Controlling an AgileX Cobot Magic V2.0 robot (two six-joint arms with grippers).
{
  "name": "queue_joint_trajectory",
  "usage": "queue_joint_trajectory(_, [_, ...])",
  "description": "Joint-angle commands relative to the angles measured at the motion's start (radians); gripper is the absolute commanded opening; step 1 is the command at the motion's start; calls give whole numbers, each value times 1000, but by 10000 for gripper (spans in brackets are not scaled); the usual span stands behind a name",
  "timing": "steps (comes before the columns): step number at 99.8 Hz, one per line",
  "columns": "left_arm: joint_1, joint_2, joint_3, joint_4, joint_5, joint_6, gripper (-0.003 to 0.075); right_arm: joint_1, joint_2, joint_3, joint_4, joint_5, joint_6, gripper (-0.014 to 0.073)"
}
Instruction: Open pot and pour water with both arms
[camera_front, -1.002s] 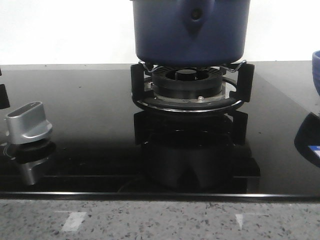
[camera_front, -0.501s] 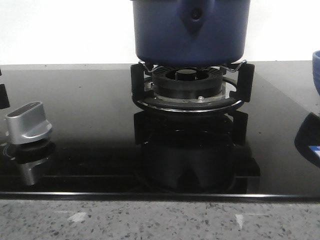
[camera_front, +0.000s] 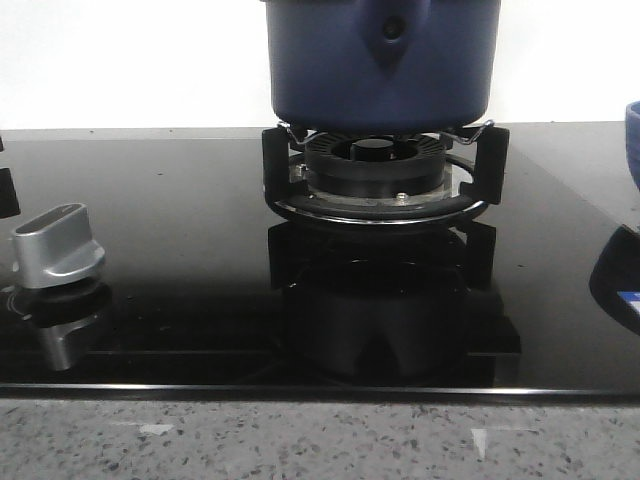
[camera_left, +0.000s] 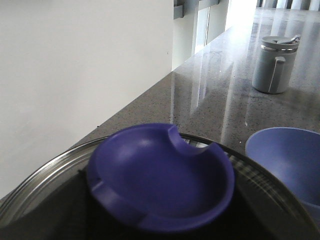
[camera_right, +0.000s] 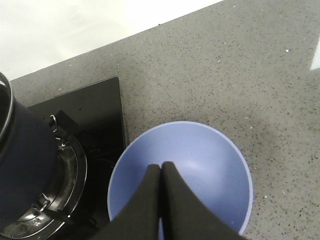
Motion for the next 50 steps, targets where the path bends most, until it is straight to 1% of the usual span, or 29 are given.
queue_joint_trajectory(1, [-6, -33, -33, -102, 30, -55, 254, 0, -5, -34, -1, -73, -12, -67])
queue_joint_trajectory(7, [-4, -33, -33, -102, 35, -84, 261, 0, -5, -34, -1, -73, -12, -67])
queue_joint_trajectory(17, [5, -35, -33, -102, 52, -119, 302, 0, -5, -34, -1, -71, -12, -67])
queue_joint_trajectory(24, [17, -35, -33, -100, 54, -156, 315, 0, -5, -34, -1, -69, -12, -67])
queue_joint_trajectory(33, [26, -37, -33, -72, 64, -188, 317, 0, -5, -34, -1, -71, -12, -67])
queue_joint_trajectory(50, [32, -39, -33, -23, 113, -193, 317, 0, -5, -34, -1, -86, -12, -67])
